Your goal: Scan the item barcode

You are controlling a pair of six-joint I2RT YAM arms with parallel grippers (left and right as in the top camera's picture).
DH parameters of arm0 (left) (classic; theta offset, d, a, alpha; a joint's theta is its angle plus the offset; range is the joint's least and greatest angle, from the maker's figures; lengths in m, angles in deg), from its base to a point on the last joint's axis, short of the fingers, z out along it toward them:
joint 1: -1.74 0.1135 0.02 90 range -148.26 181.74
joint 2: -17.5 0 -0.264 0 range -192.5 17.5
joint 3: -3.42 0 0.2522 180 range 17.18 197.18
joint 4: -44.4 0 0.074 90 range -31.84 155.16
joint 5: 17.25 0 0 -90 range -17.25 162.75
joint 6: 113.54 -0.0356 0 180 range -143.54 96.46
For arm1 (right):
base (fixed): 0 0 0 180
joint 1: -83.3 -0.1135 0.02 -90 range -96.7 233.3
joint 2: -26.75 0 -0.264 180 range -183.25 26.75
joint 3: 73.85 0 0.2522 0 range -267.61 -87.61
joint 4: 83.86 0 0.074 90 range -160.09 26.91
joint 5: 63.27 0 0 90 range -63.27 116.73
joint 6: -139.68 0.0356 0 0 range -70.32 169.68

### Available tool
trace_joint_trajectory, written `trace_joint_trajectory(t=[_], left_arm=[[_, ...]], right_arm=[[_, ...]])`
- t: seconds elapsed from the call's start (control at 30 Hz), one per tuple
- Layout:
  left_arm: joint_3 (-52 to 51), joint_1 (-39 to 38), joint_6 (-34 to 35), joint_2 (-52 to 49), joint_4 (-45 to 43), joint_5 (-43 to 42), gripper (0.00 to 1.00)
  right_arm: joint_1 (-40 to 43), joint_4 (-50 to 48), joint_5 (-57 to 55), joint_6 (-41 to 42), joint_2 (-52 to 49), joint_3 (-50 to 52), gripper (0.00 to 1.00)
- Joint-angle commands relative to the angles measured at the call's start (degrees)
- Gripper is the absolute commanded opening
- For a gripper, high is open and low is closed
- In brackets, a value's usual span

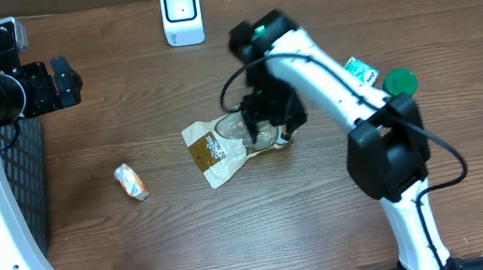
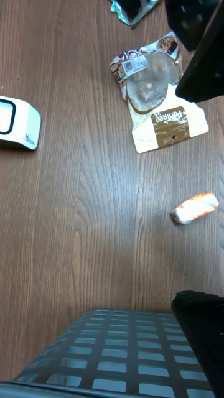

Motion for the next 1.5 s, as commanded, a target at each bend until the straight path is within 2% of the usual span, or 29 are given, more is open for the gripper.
trace_joint_trajectory(t=[0.0,0.27,0.4,0.7,0.93,1.03,1.17,1.3,1.47], left_arm=[[0.7,-0.3,-1.1,-0.2,-0.1,-0.3,0.99],[0.7,-0.3,-1.1,-0.2,-0.1,-0.3,1.00],[0.7,-0.3,-1.1,-0.2,-0.1,-0.3,0.99],[0.7,-0.3,-1.1,-0.2,-0.1,-0.3,1.00],[0.7,-0.3,-1.1,-0.2,-0.1,-0.3,1.00],[0.7,-0.3,-1.1,-0.2,-0.1,-0.3,1.00],[0.7,-0.3,-1.1,-0.2,-0.1,-0.3,1.00],[0.7,-0.3,-1.1,-0.2,-0.1,-0.3,0.99],[0.7,-0.3,-1.1,-0.2,-0.2,0.4,1.00]], right_arm=[[2.7,0.1,-2.7,-0.6,1.6,2.8,0.71],[4.1,-1.2,-3.2,-0.8,1.6,12.4,0.70],[4.1,-5.2,-3.1,-0.3,1.6,16.5,0.69],[4.1,-23.0,-11.6,2.3,1.5,19.4,0.65],[4.1,-39.2,-13.6,-0.6,1.5,19.4,0.65],[4.1,-43.3,-13.1,-1.2,1.5,19.3,0.66],[4.1,-48.6,-5.0,-6.9,1.5,19.3,0.66],[4.3,-47.2,-2.8,-5.9,1.8,17.0,0.66],[6.6,-37.4,-1.5,-5.5,5.4,8.8,0.66]])
